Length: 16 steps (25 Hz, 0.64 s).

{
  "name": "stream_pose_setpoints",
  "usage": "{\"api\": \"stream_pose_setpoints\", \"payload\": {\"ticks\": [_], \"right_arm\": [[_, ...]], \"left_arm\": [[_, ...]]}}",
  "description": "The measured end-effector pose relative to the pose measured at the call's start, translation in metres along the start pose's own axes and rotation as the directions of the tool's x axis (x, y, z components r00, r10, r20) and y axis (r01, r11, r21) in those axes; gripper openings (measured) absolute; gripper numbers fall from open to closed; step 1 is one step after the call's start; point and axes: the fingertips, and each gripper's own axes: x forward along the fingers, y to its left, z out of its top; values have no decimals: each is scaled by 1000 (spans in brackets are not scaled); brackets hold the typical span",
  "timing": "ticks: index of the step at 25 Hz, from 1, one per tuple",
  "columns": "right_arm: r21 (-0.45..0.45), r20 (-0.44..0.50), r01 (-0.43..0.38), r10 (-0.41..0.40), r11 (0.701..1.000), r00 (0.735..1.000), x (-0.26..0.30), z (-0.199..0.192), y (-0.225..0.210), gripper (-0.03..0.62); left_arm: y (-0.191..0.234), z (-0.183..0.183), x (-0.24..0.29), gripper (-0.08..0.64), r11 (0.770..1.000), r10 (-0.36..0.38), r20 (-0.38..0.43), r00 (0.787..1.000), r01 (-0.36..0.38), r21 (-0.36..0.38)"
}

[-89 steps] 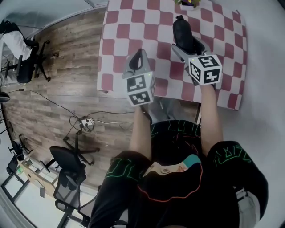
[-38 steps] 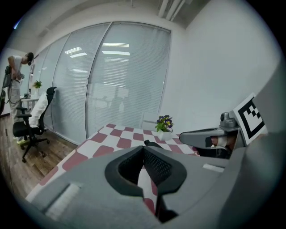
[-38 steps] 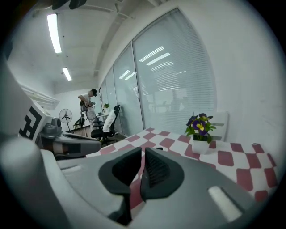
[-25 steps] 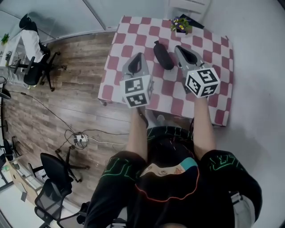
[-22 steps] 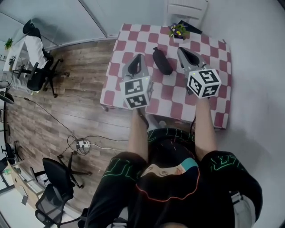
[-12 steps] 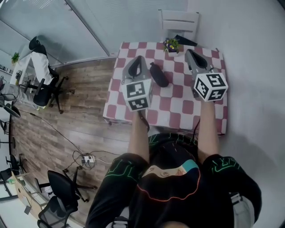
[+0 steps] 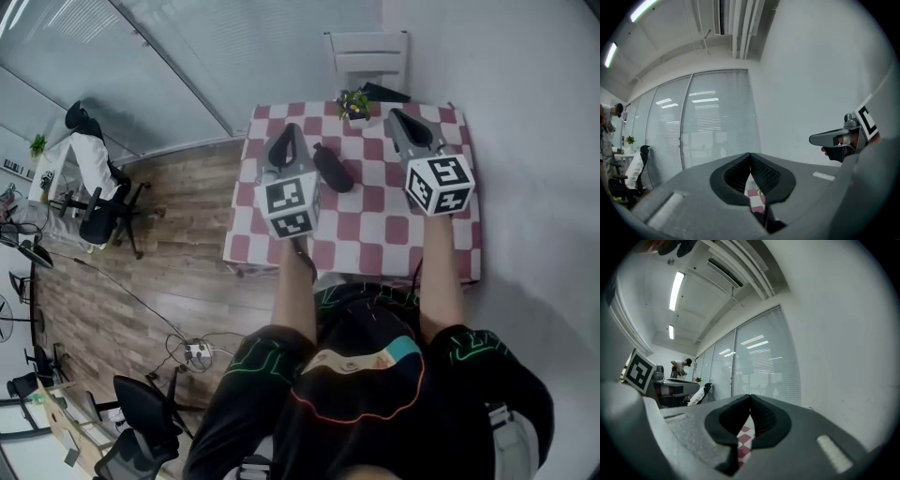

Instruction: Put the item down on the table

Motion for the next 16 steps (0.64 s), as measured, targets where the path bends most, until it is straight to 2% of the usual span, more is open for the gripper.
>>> {"api": "stream_pose_setpoints", "payload": {"ticks": [4,16], "right_arm": [[-9,4,2,-1,1000,1000,2,3,-3,3],[-28,23,12,-12,1000,1000,-4,4,-7,3]], "left_arm": [[-5,0,5,9,999,-4,-11,1000,4,41],[-18,-7,6,9,998,-54,-19,998,55,22]]}}
